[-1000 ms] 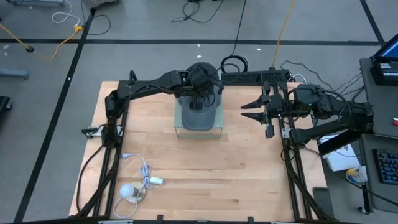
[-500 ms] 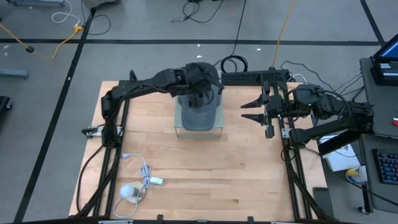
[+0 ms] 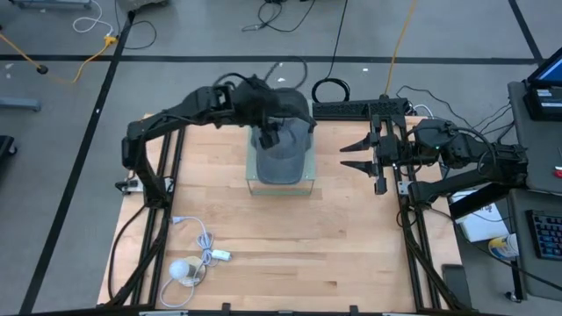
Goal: Pick & Place hat
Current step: Return to Home Position
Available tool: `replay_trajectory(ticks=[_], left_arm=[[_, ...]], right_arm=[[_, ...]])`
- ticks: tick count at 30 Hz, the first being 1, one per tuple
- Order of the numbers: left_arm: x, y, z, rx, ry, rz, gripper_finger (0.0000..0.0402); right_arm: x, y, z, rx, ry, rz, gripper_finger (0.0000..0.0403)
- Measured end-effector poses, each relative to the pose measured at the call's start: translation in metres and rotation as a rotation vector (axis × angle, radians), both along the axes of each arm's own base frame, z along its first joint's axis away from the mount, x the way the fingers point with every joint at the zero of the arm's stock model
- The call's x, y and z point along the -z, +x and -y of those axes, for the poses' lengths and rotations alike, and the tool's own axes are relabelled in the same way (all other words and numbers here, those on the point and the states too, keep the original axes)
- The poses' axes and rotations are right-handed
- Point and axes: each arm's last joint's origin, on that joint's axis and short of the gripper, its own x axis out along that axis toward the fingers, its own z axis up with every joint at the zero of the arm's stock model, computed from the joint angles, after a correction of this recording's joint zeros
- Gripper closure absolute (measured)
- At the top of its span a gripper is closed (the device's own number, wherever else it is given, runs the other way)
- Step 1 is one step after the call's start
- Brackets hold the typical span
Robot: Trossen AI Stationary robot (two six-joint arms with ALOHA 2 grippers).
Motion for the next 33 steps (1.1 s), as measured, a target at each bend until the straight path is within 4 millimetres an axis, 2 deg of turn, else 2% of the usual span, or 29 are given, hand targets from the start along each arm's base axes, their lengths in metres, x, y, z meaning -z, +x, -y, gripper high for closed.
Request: replay_trajectory(ticks=[10,13,18,23,33], left_arm=[[-0.043,-0.048,0.014,-0.037,-0.049,0.174,0.0148],[-0.055,-0.068,0.020,-0.028,-0.030,0.213,0.0151],[-0.070,-0.110,0.032,0.011,0.009,0.321,0.0152],[-0.060,-0.146,0.046,0.133,-0.001,0.413,0.0145],[-0.015,-0.212,0.063,0.108,0.001,0.585,0.0144]], right_arm=[[0.000,0.000,0.000,0.002,0.014,0.001,0.0273],[0.001,-0.001,0.000,0.007,0.094,-0.014,0.0273],[0.009,0.000,0.000,0.009,0.118,-0.056,0.0273],[0.028,0.003,-0.002,0.007,0.189,-0.015,0.0273],[0.080,0.008,-0.006,-0.016,0.250,0.083,0.0273]])
